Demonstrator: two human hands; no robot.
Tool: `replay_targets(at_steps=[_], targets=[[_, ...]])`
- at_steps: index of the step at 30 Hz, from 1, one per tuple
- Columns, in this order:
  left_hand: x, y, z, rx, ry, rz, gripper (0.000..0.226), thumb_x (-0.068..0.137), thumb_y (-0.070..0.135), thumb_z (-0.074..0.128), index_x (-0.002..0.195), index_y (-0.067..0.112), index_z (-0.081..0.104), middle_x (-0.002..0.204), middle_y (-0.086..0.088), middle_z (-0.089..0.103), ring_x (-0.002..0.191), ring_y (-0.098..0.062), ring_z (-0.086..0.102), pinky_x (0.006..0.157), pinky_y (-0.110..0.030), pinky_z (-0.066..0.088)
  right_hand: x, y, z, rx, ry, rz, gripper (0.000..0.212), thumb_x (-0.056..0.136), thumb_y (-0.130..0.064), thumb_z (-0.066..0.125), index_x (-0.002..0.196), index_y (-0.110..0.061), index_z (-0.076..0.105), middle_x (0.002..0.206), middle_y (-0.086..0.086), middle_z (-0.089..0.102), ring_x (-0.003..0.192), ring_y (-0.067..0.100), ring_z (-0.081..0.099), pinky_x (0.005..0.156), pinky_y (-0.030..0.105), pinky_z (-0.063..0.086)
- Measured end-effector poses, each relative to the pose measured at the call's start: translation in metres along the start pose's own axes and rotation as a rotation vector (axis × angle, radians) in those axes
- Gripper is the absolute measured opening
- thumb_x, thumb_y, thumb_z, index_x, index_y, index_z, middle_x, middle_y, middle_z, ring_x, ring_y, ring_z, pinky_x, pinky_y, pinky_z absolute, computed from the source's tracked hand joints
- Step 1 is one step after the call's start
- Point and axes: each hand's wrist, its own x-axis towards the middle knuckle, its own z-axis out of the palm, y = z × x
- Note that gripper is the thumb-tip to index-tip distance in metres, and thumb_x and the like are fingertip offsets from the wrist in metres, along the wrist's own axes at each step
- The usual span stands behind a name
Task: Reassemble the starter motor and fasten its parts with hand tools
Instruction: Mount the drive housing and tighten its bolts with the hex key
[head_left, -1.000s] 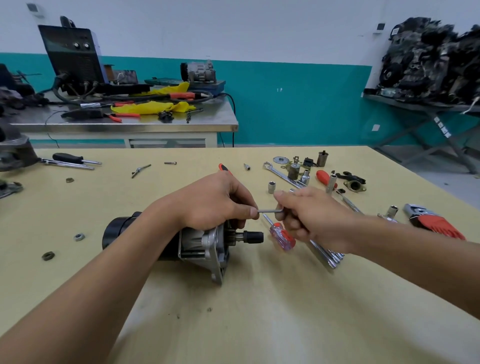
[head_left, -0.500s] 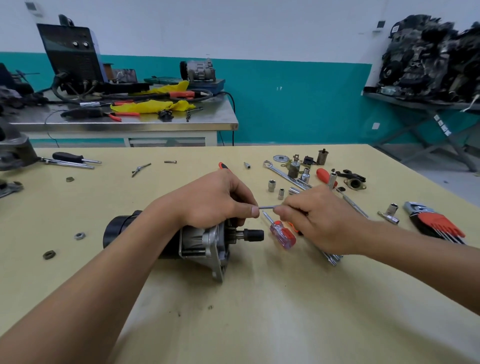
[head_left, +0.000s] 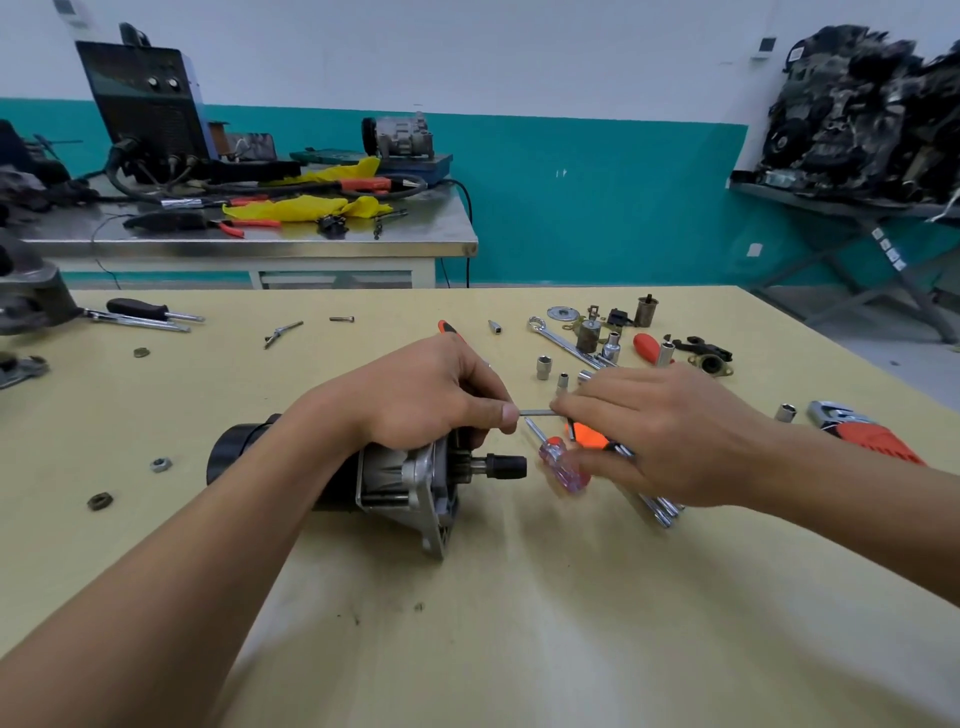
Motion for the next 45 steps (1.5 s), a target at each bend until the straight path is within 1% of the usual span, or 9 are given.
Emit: replay_targets(at_steps=[5,10,12,20,23,26,30,38,45], targets=[[0.000,0.000,0.002,0.007,0.008,0.011,0.017,0.090,0.025,0.072,0.074,0.021,0.077,0.060,0.002,0.069,0.056,-0.009,0.056,0.059,-0.019,0.046,0.011,-0.003,0.006,0.147,0.097,0.045,0.039,0.101,-0.028,0.047,0.088,-0.001,0.071,0.067,0.006,0.063,0.057,0.023,0.057,0.050,0.030,0.047],[0.000,-0.001,0.002,0.023,0.006,0.005,0.021,0.089,0.029,0.073,0.070,0.020,0.075,0.059,0.003,0.068,0.054,-0.008,0.053,0.057,-0.017,0.044,0.036,-0.019,0.011,1.508,-0.131,1.302,0.044,0.105,-0.034,0.044,0.069,-0.012,0.054,0.045,-0.003,0.039,0.037,0.010,0.030,0.035,0.020,0.023],[-0.001,-0.001,0.001,0.013,0.004,0.013,0.024,0.089,0.029,0.072,0.066,0.021,0.073,0.056,0.005,0.066,0.053,-0.008,0.050,0.055,-0.016,0.041,0.036,-0.017,0.007,1.628,-0.223,1.426,0.043,0.104,-0.034,0.046,0.068,-0.013,0.053,0.046,-0.001,0.037,0.035,0.009,0.027,0.031,0.017,0.019],[-0.001,-0.001,0.000,0.004,-0.002,0.030,0.025,0.090,0.029,0.072,0.065,0.025,0.072,0.056,0.005,0.065,0.054,-0.009,0.050,0.056,-0.017,0.040,0.015,-0.004,-0.001,0.085,-0.125,0.382,0.069,0.093,-0.070,0.028,0.097,-0.017,0.072,0.080,-0.005,0.069,0.074,0.018,0.064,0.061,0.038,0.052],[0.000,-0.001,0.001,0.013,-0.004,0.015,0.021,0.090,0.028,0.072,0.070,0.023,0.075,0.057,0.005,0.067,0.054,-0.007,0.052,0.056,-0.017,0.042,0.015,-0.010,0.003,0.137,-0.194,0.366,0.070,0.098,-0.062,0.022,0.087,-0.012,0.069,0.072,-0.001,0.065,0.067,0.019,0.059,0.061,0.034,0.046],[-0.001,-0.001,0.002,-0.001,0.002,0.015,0.020,0.090,0.027,0.073,0.071,0.021,0.075,0.057,0.004,0.067,0.054,-0.008,0.054,0.057,-0.016,0.043,0.021,-0.024,0.009,0.791,-0.145,0.739,0.053,0.102,-0.044,0.041,0.067,-0.009,0.061,0.048,-0.007,0.055,0.044,0.008,0.047,0.047,0.014,0.033],[0.000,-0.001,0.002,0.008,0.017,0.016,0.021,0.090,0.029,0.072,0.074,0.017,0.077,0.057,0.004,0.067,0.054,-0.008,0.051,0.056,-0.017,0.042,0.027,-0.020,-0.001,1.503,-0.302,1.188,0.046,0.101,-0.039,0.052,0.066,-0.009,0.057,0.044,0.004,0.043,0.036,0.012,0.031,0.035,0.019,0.025],[-0.003,0.002,0.001,0.019,0.025,0.005,0.018,0.090,0.031,0.072,0.073,0.026,0.077,0.058,0.005,0.068,0.055,-0.008,0.053,0.057,-0.017,0.043,0.004,0.001,-0.001,0.089,0.013,0.043,0.042,0.094,-0.048,0.057,0.106,-0.010,0.071,0.083,0.000,0.067,0.073,0.020,0.062,0.058,0.031,0.048],[-0.006,0.006,0.003,0.044,0.053,-0.003,0.020,0.090,0.030,0.071,0.072,0.025,0.077,0.063,0.004,0.071,0.060,-0.010,0.057,0.068,-0.037,0.052,0.009,0.004,0.013,-0.093,0.230,-0.131,0.036,0.100,-0.027,0.056,0.089,0.003,0.073,0.068,0.010,0.062,0.056,0.028,0.057,0.044,0.034,0.047]])
